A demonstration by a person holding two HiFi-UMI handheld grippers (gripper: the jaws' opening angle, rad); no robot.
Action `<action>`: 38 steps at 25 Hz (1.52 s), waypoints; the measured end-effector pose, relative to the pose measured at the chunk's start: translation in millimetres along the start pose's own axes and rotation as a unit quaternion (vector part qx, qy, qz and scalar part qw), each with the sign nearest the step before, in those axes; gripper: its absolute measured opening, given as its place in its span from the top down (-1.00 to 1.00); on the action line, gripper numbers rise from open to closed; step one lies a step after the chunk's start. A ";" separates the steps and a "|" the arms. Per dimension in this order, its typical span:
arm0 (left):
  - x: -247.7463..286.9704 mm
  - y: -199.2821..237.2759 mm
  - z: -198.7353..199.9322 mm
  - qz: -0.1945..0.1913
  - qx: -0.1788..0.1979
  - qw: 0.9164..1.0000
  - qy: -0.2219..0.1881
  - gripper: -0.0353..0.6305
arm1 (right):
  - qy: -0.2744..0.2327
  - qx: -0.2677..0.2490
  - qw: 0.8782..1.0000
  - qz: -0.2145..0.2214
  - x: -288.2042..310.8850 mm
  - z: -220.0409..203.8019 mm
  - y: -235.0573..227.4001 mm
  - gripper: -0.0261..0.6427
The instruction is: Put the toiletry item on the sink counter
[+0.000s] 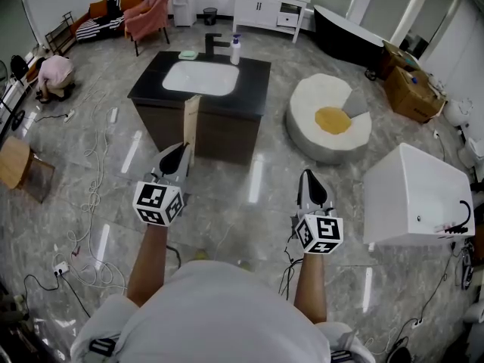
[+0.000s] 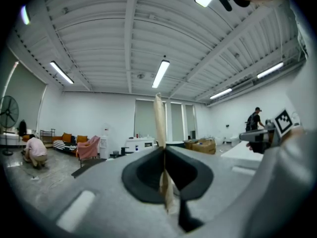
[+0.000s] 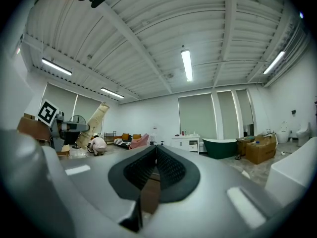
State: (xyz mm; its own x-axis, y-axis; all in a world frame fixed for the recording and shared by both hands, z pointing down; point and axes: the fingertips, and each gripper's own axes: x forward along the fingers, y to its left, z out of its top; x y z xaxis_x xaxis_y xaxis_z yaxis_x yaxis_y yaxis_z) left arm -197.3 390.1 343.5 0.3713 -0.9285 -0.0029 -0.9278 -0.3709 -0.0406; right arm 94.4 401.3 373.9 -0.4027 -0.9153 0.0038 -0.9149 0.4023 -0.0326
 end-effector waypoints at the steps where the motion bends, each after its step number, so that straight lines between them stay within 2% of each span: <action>1: 1.8 -4.1 0.2 -0.001 0.000 1.000 0.001 0.89 | 0.002 0.000 1.000 0.001 -1.4 -0.9 -3.0 0.91; 14: 32.3 -58.0 -10.4 0.008 0.006 1.000 0.011 0.88 | 0.006 0.014 1.000 0.012 -12.0 -17.2 -62.8 0.91; 21: 68.3 -53.9 -18.5 0.005 0.007 1.000 0.013 0.89 | 0.008 0.010 1.000 0.011 16.4 -24.4 -85.2 0.91; 27: 116.7 -28.0 -29.0 -0.004 0.002 1.000 0.012 0.89 | 0.011 -0.004 1.000 0.004 66.2 -30.0 -100.9 0.91; 38: 247.6 79.1 -38.7 -0.039 -0.014 0.999 0.019 0.88 | 0.017 -0.018 0.999 -0.021 218.0 -21.6 -106.2 0.91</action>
State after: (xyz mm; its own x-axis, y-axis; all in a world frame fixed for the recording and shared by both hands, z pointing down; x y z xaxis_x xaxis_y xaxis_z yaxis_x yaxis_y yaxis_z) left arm -180.2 130.2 378.2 0.4417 -0.8964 0.0381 -0.8968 -0.4424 -0.0110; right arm 103.2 159.4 399.8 -0.3644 -0.9305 0.0386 -0.9311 0.3648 0.0053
